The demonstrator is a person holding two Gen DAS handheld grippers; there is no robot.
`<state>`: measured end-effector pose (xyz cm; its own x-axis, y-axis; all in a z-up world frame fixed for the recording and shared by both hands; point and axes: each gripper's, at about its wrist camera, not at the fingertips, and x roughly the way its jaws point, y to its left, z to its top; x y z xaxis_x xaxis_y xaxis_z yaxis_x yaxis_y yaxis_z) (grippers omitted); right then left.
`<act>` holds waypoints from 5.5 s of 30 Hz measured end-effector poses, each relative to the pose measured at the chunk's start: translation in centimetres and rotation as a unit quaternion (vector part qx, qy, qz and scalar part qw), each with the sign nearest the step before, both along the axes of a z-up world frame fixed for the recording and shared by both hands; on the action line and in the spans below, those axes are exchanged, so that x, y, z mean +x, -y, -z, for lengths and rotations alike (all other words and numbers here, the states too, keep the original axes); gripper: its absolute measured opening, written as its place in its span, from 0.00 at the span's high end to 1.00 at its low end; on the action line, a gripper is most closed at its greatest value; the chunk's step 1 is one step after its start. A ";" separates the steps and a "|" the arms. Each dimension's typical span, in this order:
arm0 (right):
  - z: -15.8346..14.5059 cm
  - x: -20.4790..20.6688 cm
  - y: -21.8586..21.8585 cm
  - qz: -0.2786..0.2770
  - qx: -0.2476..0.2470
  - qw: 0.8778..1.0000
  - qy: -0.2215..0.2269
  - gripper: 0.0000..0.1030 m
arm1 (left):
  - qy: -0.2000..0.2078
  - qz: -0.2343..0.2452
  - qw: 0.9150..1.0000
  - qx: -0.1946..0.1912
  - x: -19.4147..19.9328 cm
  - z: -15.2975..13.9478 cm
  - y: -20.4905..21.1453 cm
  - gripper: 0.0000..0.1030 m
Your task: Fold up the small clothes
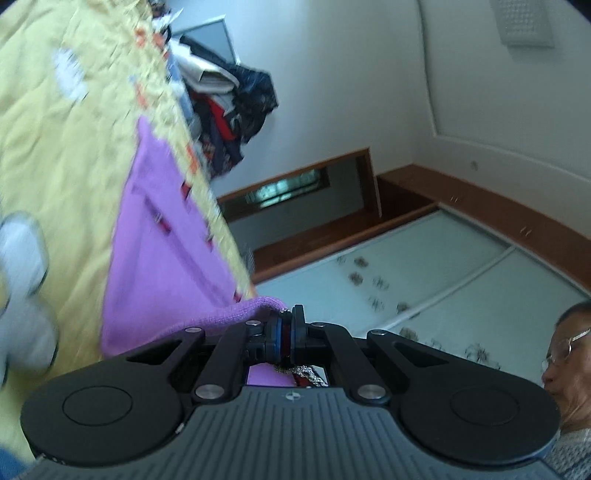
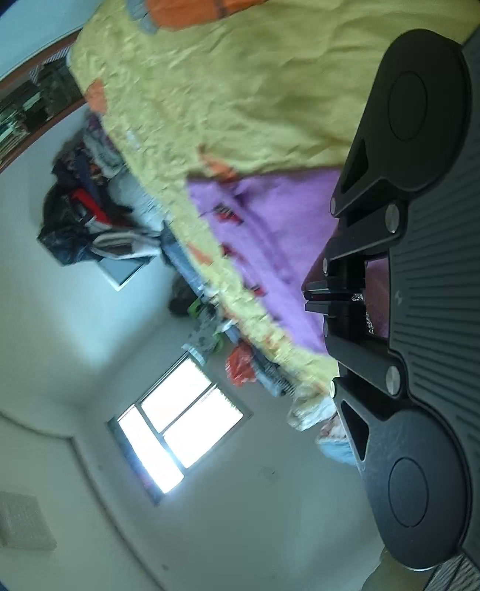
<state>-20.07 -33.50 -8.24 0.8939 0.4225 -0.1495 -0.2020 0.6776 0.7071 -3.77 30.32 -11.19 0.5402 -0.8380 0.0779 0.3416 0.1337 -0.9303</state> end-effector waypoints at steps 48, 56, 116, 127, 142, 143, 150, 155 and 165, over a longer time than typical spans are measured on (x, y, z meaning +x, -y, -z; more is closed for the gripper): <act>4.3 36.0 5.6 0.014 -0.067 0.982 -0.176 0.57 | -0.163 -0.022 0.985 0.061 26.4 5.0 4.7 0.98; 2.3 36.0 -2.5 -0.103 -0.374 0.917 -0.095 0.44 | -0.158 -0.022 0.985 0.069 26.4 4.5 4.4 0.96; 3.4 39.6 -4.9 -0.024 -0.473 0.877 -0.082 0.96 | 0.057 -0.091 0.819 0.563 31.2 -2.1 14.0 0.91; -0.5 31.5 -7.0 -0.010 -0.443 0.894 -0.069 0.37 | 0.074 -0.094 0.823 0.555 23.4 -7.7 14.4 0.36; 3.7 33.7 -6.6 -0.008 -0.415 0.898 -0.149 0.45 | 0.049 -0.068 0.810 0.581 22.7 -3.4 18.3 0.30; 3.1 33.0 -7.1 0.002 -0.430 0.892 -0.141 0.45 | 0.052 -0.071 0.811 0.578 22.1 -4.0 18.1 0.30; 1.5 24.6 -11.9 -0.043 -0.412 0.905 -0.095 0.44 | 0.065 -0.032 0.829 0.555 14.3 -4.7 17.9 0.22; 5.0 21.4 -9.7 -0.033 -0.398 0.906 -0.141 0.41 | 0.070 -0.038 0.794 0.603 12.4 -2.3 17.2 0.22; 0.6 27.3 -9.8 0.030 -0.380 0.919 -0.102 0.17 | 0.035 -0.056 0.810 0.582 20.7 -5.0 19.9 0.15</act>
<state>7.21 -23.69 -8.85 0.8327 0.0783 -0.5482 -0.0641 0.9969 0.0450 16.90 10.44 -6.19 0.6464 -0.3116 -0.6964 0.3135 0.9407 -0.1299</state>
